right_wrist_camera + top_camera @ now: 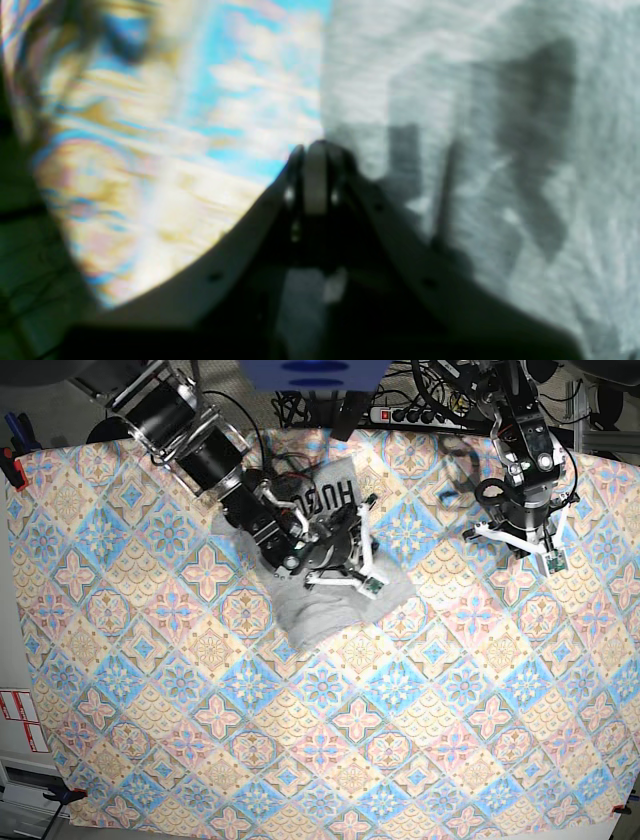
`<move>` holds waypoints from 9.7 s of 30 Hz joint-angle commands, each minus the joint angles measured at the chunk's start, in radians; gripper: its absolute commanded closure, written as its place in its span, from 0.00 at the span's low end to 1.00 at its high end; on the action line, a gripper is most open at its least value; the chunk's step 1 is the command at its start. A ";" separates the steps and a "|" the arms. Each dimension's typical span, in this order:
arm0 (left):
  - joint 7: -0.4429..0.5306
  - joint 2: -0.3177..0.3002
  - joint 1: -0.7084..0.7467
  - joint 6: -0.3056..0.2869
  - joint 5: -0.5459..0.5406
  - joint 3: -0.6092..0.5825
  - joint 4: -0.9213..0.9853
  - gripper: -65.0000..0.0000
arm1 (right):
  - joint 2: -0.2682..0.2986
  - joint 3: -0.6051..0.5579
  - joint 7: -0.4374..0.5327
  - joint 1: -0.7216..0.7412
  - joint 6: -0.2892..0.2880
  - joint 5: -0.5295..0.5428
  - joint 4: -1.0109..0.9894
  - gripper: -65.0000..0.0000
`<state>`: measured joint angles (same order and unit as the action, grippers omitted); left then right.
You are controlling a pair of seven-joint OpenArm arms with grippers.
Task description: Fold the T-shirt properly
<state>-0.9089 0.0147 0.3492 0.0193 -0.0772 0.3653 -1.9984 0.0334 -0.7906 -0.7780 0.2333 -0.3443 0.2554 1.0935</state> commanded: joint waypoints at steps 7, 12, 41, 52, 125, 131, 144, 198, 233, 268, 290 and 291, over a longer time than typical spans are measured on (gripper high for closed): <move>0.017 -0.002 -0.006 0.000 0.004 -0.001 -0.019 1.00 | 0.118 0.156 -0.064 0.065 0.055 -0.089 -0.019 1.00; 0.017 -0.002 -0.006 0.000 0.004 0.001 -0.019 1.00 | 0.179 0.156 -0.064 0.130 0.055 -0.089 -0.062 1.00; 0.009 -0.002 -0.046 -0.002 0.006 -0.005 -0.014 1.00 | 0.211 0.207 -0.165 -0.157 0.055 -0.089 0.314 1.00; 0.009 -0.002 -0.048 -0.002 0.006 -0.005 -0.014 1.00 | 0.214 0.409 -0.077 -0.151 0.055 -0.089 0.098 1.00; 0.007 0.000 -0.045 -0.002 0.006 -0.041 -0.014 1.00 | 0.285 0.652 -0.122 -0.202 0.055 -0.089 0.182 1.00; 0.007 -0.002 -0.040 -0.002 0.006 -0.038 -0.014 1.00 | 0.254 0.656 -0.122 -0.194 0.055 -0.089 0.182 1.00; 0.007 0.000 -0.040 -0.002 0.006 -0.039 -0.014 1.00 | 0.207 0.652 -0.130 -0.130 0.055 -0.087 0.182 1.00; 0.007 0.000 -0.045 -0.002 0.006 -0.041 -0.014 1.00 | 0.277 0.715 -0.182 -0.208 0.055 -0.087 0.363 1.00; 0.015 -0.126 0.112 -0.002 -0.237 -0.010 -0.020 1.00 | 0.221 1.009 -0.281 -0.564 0.055 -0.086 0.781 1.00; 0.322 -0.266 0.485 -0.002 -0.255 -0.335 0.552 1.00 | 0.204 1.002 -0.090 -1.092 0.055 -0.084 0.434 1.00; 0.788 -0.249 0.029 0.001 -0.197 -0.834 1.422 1.00 | 0.144 0.828 0.581 -0.625 0.055 -0.084 -0.660 1.00; 0.788 -0.239 0.011 0.001 -0.197 -0.837 1.434 1.00 | 0.128 0.828 0.601 -0.610 0.055 -0.084 -0.691 1.00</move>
<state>-0.1204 -0.2230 0.3511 0.0196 -0.2699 -0.4698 -0.5621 0.1684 0.0387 -0.1780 -0.3679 -0.2764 0.1661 0.3985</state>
